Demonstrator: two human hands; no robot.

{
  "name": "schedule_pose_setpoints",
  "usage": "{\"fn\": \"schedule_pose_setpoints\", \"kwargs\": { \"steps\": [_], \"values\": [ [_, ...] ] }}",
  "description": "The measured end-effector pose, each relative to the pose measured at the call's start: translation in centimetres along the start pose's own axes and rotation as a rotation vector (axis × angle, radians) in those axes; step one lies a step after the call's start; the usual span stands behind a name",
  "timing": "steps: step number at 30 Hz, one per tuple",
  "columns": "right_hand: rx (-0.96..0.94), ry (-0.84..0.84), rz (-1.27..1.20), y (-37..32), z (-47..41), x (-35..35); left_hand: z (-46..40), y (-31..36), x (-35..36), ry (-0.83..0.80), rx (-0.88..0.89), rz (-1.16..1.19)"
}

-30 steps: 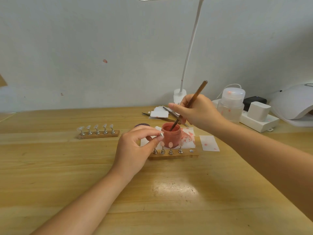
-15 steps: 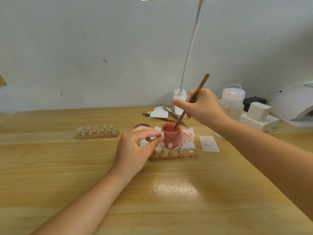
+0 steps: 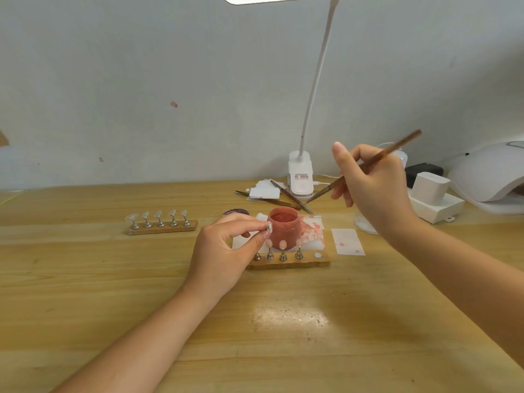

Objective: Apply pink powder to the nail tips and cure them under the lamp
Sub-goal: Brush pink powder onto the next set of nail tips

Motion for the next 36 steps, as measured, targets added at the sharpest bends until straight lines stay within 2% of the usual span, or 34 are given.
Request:
{"fn": "schedule_pose_setpoints", "kwargs": {
  "steps": [4, 8, 12, 15, 18, 23, 36],
  "values": [
    [-0.14, -0.053, -0.216, -1.8, 4.2, 1.3, 0.0, -0.3, 0.0, -0.002, -0.027, -0.012],
    [-0.373, -0.131, -0.055, -3.6, 7.5, 2.7, 0.1, -0.2, 0.1, -0.007, -0.015, -0.024],
    [-0.328, -0.174, -0.139, -3.3, 7.6, 3.3, 0.0, -0.1, 0.2, -0.014, -0.015, -0.028],
    [-0.357, -0.16, -0.052, -3.3, 7.5, 3.6, 0.0, 0.1, 0.4, -0.024, 0.005, -0.042],
    [-0.336, -0.222, -0.07, -2.8, 7.9, 4.0, 0.1, 0.1, 0.4, -0.024, 0.013, -0.048],
    [-0.398, -0.141, -0.021, -3.6, 7.9, 3.5, 0.1, 0.1, 0.5, -0.032, 0.015, -0.059],
    [-0.348, -0.191, -0.049, -2.9, 7.9, 3.8, 0.1, 0.1, 0.4, -0.031, 0.027, -0.092]
  ]
}}
Point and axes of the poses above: each hand's wrist, its own z-axis away from the middle knuckle, its own x-axis out of the palm, y = z × x, the point moved 10 cm from there along -z, towards the middle knuckle, and after that the axes turned 8 degrees about z, right-handed, at the moved point
